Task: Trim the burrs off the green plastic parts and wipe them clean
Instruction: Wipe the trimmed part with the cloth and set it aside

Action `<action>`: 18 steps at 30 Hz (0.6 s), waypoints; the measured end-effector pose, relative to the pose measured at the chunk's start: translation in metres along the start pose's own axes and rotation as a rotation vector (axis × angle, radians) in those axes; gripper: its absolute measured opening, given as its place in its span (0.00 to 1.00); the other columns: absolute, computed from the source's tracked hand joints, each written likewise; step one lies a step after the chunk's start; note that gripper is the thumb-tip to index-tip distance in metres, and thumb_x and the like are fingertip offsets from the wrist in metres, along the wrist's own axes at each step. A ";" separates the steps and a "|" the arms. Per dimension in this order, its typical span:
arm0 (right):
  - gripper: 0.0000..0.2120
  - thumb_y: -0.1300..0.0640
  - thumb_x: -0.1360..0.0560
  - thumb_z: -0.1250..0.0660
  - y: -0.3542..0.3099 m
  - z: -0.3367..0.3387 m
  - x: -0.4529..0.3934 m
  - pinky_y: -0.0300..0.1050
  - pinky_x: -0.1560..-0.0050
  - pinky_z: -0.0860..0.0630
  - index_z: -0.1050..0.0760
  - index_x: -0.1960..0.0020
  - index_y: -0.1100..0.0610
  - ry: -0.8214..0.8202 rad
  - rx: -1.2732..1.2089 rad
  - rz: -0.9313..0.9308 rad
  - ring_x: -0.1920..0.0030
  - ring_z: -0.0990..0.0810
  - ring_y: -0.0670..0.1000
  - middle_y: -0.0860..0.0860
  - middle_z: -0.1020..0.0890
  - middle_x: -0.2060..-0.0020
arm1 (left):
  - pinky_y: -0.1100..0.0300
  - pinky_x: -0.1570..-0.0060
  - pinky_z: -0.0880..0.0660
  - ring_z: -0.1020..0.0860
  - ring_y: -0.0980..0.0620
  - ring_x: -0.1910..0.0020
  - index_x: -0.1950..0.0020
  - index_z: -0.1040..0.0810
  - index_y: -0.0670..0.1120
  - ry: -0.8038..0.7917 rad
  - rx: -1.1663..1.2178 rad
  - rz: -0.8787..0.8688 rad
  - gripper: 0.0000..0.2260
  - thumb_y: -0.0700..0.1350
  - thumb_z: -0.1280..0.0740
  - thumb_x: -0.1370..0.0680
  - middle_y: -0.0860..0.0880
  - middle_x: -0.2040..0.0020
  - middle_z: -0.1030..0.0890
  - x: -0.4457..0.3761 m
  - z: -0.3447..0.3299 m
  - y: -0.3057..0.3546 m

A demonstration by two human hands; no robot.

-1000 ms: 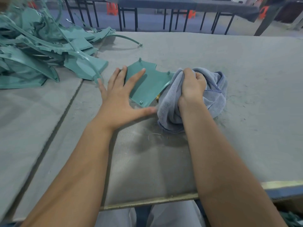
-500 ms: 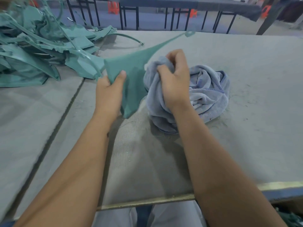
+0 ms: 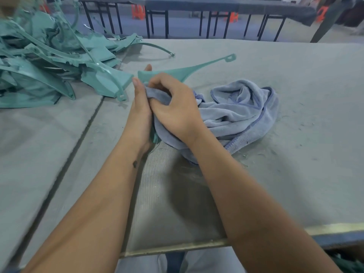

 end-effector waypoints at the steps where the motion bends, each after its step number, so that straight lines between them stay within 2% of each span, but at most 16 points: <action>1: 0.05 0.65 0.28 0.35 0.000 0.003 -0.002 0.51 0.53 0.24 0.25 0.55 0.56 0.049 0.043 0.002 0.57 0.21 0.50 0.47 0.20 0.62 | 0.61 0.44 0.23 0.21 0.59 0.40 0.30 0.29 0.56 -0.015 -0.030 -0.012 0.23 0.64 0.48 0.20 0.55 0.41 0.18 0.000 0.000 0.001; 3: 0.05 0.64 0.27 0.37 0.005 0.013 -0.007 0.53 0.53 0.26 0.30 0.55 0.54 0.188 0.165 -0.034 0.57 0.24 0.53 0.50 0.22 0.59 | 0.51 0.35 0.26 0.23 0.53 0.36 0.29 0.30 0.57 -0.088 -0.102 -0.043 0.23 0.62 0.49 0.20 0.51 0.36 0.20 0.001 -0.003 0.004; 4: 0.06 0.64 0.27 0.39 0.010 0.021 -0.010 0.53 0.55 0.27 0.33 0.55 0.53 0.261 0.226 -0.088 0.58 0.25 0.54 0.51 0.23 0.58 | 0.52 0.36 0.26 0.23 0.53 0.36 0.30 0.29 0.59 -0.126 -0.149 -0.075 0.20 0.60 0.49 0.19 0.52 0.36 0.20 0.002 -0.006 0.004; 6: 0.06 0.63 0.24 0.42 0.020 0.034 -0.016 0.54 0.57 0.27 0.36 0.55 0.53 0.368 0.295 -0.234 0.59 0.26 0.55 0.54 0.25 0.58 | 0.61 0.39 0.25 0.23 0.57 0.37 0.31 0.30 0.62 -0.185 -0.234 -0.135 0.15 0.56 0.48 0.17 0.56 0.37 0.21 0.007 -0.012 0.006; 9: 0.03 0.60 0.22 0.43 0.027 0.041 -0.020 0.58 0.55 0.26 0.36 0.53 0.55 0.405 0.321 -0.350 0.59 0.25 0.55 0.54 0.24 0.57 | 0.61 0.33 0.30 0.26 0.57 0.33 0.32 0.31 0.62 -0.244 -0.260 -0.176 0.14 0.54 0.47 0.17 0.54 0.32 0.24 0.013 -0.020 0.009; 11: 0.03 0.62 0.24 0.42 0.024 0.039 -0.018 0.55 0.56 0.26 0.35 0.54 0.55 0.391 0.282 -0.289 0.60 0.26 0.54 0.53 0.24 0.59 | 0.63 0.33 0.31 0.27 0.60 0.33 0.33 0.31 0.63 -0.240 -0.289 -0.181 0.14 0.55 0.47 0.17 0.56 0.33 0.24 0.013 -0.020 0.008; 14: 0.08 0.65 0.28 0.38 0.006 0.026 -0.012 0.48 0.57 0.26 0.32 0.56 0.54 0.294 0.126 -0.061 0.60 0.25 0.52 0.49 0.24 0.63 | 0.74 0.44 0.29 0.25 0.71 0.42 0.37 0.28 0.64 -0.094 -0.387 -0.187 0.15 0.55 0.53 0.16 0.68 0.46 0.20 0.010 -0.012 0.010; 15: 0.08 0.67 0.28 0.36 -0.001 0.018 -0.010 0.46 0.59 0.26 0.32 0.57 0.54 0.225 0.078 0.029 0.61 0.25 0.52 0.48 0.25 0.64 | 0.73 0.46 0.27 0.24 0.72 0.45 0.37 0.26 0.61 -0.037 -0.412 -0.181 0.19 0.57 0.55 0.16 0.67 0.49 0.19 0.009 -0.006 0.010; 18: 0.06 0.70 0.27 0.36 -0.010 0.000 -0.003 0.49 0.60 0.28 0.31 0.57 0.61 0.089 0.051 0.204 0.62 0.29 0.54 0.54 0.27 0.64 | 0.59 0.41 0.23 0.20 0.64 0.46 0.37 0.22 0.55 0.012 -0.442 -0.106 0.28 0.62 0.59 0.18 0.57 0.49 0.16 0.005 0.004 0.007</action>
Point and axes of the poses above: each hand's wrist, its own x-axis away from the middle knuckle, its own z-axis out of the back of the hand, y = z × x, the point moved 3 cm from there along -x, towards the middle knuckle
